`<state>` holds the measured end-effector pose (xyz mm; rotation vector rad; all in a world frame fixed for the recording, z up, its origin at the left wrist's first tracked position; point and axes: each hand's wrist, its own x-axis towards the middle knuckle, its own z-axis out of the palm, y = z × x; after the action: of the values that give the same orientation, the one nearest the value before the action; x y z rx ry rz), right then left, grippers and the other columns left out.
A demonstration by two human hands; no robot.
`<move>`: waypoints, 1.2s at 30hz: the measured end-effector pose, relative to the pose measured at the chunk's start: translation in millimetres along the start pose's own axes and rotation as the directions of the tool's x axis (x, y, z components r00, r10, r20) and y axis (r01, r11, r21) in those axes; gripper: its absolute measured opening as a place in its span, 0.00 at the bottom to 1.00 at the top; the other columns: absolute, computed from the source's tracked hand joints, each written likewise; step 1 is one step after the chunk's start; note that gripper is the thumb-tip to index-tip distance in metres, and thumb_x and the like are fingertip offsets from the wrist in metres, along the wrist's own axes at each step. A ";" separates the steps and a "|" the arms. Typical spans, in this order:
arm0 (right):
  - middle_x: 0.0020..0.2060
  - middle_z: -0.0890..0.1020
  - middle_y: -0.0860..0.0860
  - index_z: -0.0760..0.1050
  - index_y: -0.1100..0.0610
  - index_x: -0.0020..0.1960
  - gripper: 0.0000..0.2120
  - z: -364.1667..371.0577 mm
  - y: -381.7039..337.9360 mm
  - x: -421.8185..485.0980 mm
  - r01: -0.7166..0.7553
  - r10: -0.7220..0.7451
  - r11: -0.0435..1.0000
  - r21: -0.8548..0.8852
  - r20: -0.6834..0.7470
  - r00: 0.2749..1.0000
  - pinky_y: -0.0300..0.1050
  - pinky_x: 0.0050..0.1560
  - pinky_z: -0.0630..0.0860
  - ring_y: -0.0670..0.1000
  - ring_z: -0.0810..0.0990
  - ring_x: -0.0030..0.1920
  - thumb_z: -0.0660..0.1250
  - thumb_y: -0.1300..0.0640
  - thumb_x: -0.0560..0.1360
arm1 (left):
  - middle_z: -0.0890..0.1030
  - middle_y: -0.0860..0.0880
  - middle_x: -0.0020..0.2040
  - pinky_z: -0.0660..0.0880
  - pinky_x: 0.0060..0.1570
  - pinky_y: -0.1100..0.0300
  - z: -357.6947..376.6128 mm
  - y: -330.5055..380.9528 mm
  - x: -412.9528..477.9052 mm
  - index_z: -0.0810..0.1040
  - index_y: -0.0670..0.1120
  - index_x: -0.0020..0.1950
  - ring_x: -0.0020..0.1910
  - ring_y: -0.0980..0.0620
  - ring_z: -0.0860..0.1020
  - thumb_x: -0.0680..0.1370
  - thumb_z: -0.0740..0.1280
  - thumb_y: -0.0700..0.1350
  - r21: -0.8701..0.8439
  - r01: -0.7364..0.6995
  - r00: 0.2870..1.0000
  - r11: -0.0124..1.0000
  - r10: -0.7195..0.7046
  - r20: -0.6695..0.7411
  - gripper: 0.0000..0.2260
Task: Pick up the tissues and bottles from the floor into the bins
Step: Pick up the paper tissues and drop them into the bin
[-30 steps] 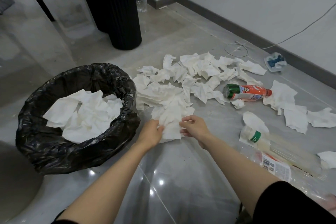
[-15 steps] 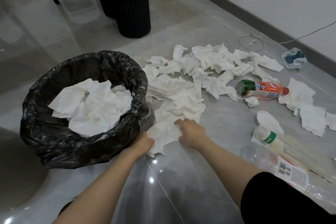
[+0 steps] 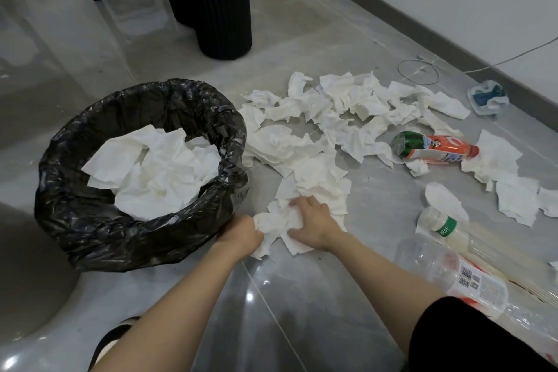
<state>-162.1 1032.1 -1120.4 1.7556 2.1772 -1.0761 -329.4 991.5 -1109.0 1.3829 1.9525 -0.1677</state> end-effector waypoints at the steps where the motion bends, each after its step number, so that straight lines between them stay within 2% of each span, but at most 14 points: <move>1: 0.70 0.59 0.52 0.57 0.49 0.73 0.36 5.1 -2.1 -0.2 0.009 -0.008 1.000 -0.012 0.042 0.999 0.52 0.63 0.68 0.61 0.60 0.67 0.70 0.50 0.70 | 0.80 0.40 0.50 0.70 0.40 0.62 0.7 -0.1 -0.6 0.77 0.37 0.55 0.50 0.43 0.79 0.77 0.61 0.44 -0.002 0.003 1.000 1.000 -0.003 0.006 0.13; 4: 0.70 0.56 0.53 0.53 0.47 0.74 0.40 16.7 -7.1 1.7 -0.024 0.025 0.980 -0.198 0.004 1.000 0.52 0.54 0.72 0.63 0.60 0.65 0.72 0.53 0.69 | 0.80 0.40 0.52 0.70 0.41 0.61 2.8 -1.9 -2.8 0.77 0.37 0.55 0.51 0.42 0.79 0.77 0.60 0.43 -0.005 0.015 1.000 1.000 -0.015 0.017 0.13; 6: 0.69 0.58 0.55 0.55 0.49 0.73 0.34 18.2 -7.4 3.8 -0.065 0.055 0.962 -0.265 -0.047 0.997 0.50 0.51 0.72 0.62 0.63 0.64 0.68 0.58 0.72 | 0.79 0.38 0.53 0.69 0.41 0.61 4.6 -4.3 -1.8 0.76 0.36 0.55 0.52 0.42 0.79 0.77 0.59 0.43 0.005 0.019 1.000 1.000 -0.019 0.016 0.13; 9: 0.67 0.60 0.57 0.61 0.53 0.70 0.25 15.8 0.4 8.5 -0.052 0.042 0.971 -0.232 -0.050 0.998 0.50 0.55 0.73 0.62 0.64 0.63 0.64 0.61 0.76 | 0.78 0.38 0.56 0.73 0.45 0.57 6.5 -6.5 1.0 0.74 0.38 0.58 0.54 0.41 0.78 0.78 0.57 0.39 0.002 0.030 0.999 1.000 -0.030 0.034 0.12; 14: 0.57 0.72 0.57 0.74 0.60 0.57 0.11 0.1 13.2 5.8 -0.010 0.000 0.998 -0.054 -0.180 0.984 0.46 0.50 0.70 0.59 0.74 0.55 0.59 0.60 0.77 | 0.75 0.42 0.61 0.78 0.52 0.51 7.3 -0.7 0.4 0.68 0.49 0.66 0.56 0.40 0.77 0.77 0.57 0.39 -0.091 -0.046 0.994 0.995 0.055 0.097 0.17; 17: 0.47 0.75 0.55 0.71 0.58 0.45 0.03 -16.1 17.9 -4.1 -0.048 0.064 0.997 0.060 -0.309 0.949 0.45 0.42 0.67 0.57 0.74 0.48 0.59 0.60 0.75 | 0.74 0.43 0.61 0.80 0.43 0.53 4.3 7.1 -5.1 0.69 0.55 0.68 0.54 0.40 0.77 0.77 0.56 0.34 -0.247 -0.069 0.991 0.966 0.095 0.094 0.24; 20: 0.37 0.74 0.53 0.69 0.58 0.45 0.00 -32.9 20.1 -14.6 -0.058 0.178 0.951 0.303 -0.383 0.906 0.45 0.39 0.67 0.56 0.73 0.41 0.60 0.61 0.74 | 0.76 0.43 0.62 0.77 0.46 0.56 -3.0 16.4 -14.0 0.76 0.49 0.63 0.55 0.41 0.78 0.77 0.57 0.32 -0.345 -0.101 0.991 0.933 0.126 0.053 0.20; 23: 0.38 0.76 0.57 0.70 0.61 0.48 0.06 -49.9 16.1 -22.6 -0.026 0.248 0.840 0.541 -0.342 0.906 0.51 0.40 0.78 0.56 0.77 0.34 0.57 0.65 0.73 | 0.79 0.41 0.57 0.71 0.36 0.63 -12.9 26.4 -28.4 0.81 0.43 0.54 0.49 0.44 0.77 0.76 0.55 0.31 -0.365 -0.114 0.992 0.924 0.127 0.013 0.17; 25: 0.45 0.78 0.62 0.71 0.62 0.51 0.11 -60.2 10.3 -29.0 0.010 0.254 0.726 0.687 -0.282 0.925 0.46 0.33 0.78 0.53 0.79 0.29 0.54 0.67 0.72 | 0.80 0.40 0.51 0.67 0.26 0.67 -20.3 33.8 -39.4 0.82 0.43 0.48 0.37 0.49 0.75 0.75 0.53 0.30 -0.389 -0.140 0.989 0.910 0.144 -0.020 0.19; 27: 0.48 0.79 0.63 0.73 0.63 0.52 0.14 -72.0 3.0 -36.8 0.023 0.260 0.656 0.754 -0.255 0.931 0.40 0.28 0.76 0.55 0.79 0.33 0.53 0.69 0.72 | 0.78 0.42 0.42 0.63 0.20 0.71 -28.8 42.4 -51.8 0.81 0.44 0.45 0.29 0.54 0.70 0.74 0.52 0.29 -0.424 -0.171 0.985 0.889 0.164 -0.054 0.19; 30: 0.48 0.77 0.60 0.72 0.63 0.43 0.11 -93.6 -11.5 -51.2 0.075 0.254 0.535 0.841 -0.245 0.936 0.43 0.36 0.82 0.57 0.78 0.41 0.51 0.67 0.74 | 0.71 0.47 0.31 0.62 0.22 0.65 -45.8 52.2 -66.5 0.79 0.43 0.38 0.25 0.53 0.65 0.77 0.52 0.33 -0.486 -0.199 0.980 0.851 0.188 -0.073 0.18; 32: 0.42 0.75 0.57 0.71 0.61 0.41 0.12 -109.7 -22.7 -61.4 0.076 0.261 0.436 0.897 -0.207 0.943 0.47 0.44 0.82 0.55 0.76 0.40 0.52 0.62 0.77 | 0.67 0.48 0.31 0.61 0.25 0.64 -59.7 58.3 -76.9 0.77 0.45 0.37 0.26 0.52 0.64 0.79 0.54 0.39 -0.541 -0.193 0.979 0.818 0.199 -0.047 0.16; 34: 0.33 0.72 0.53 0.69 0.59 0.39 0.12 -126.0 -34.3 -75.0 0.077 0.267 0.472 0.878 -0.226 0.937 0.47 0.40 0.75 0.53 0.72 0.35 0.54 0.56 0.78 | 0.66 0.48 0.33 0.61 0.25 0.65 -77.1 65.4 -92.0 0.77 0.43 0.41 0.27 0.53 0.63 0.80 0.55 0.45 -0.605 -0.184 0.977 0.775 0.210 -0.028 0.14; 36: 0.28 0.65 0.50 0.64 0.57 0.34 0.11 -138.3 -44.0 -83.8 0.137 0.238 0.584 0.800 -0.330 0.913 0.41 0.31 0.63 0.50 0.64 0.30 0.59 0.58 0.76 | 0.71 0.49 0.33 0.62 0.25 0.66 -92.7 70.7 -103.6 0.77 0.41 0.45 0.27 0.54 0.64 0.80 0.56 0.44 -0.639 -0.222 0.970 0.736 0.233 -0.069 0.12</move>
<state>-132.6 1046.3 -956.0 2.5897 1.8886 -2.1146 -296.5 986.7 -956.6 1.1158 1.5731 0.5687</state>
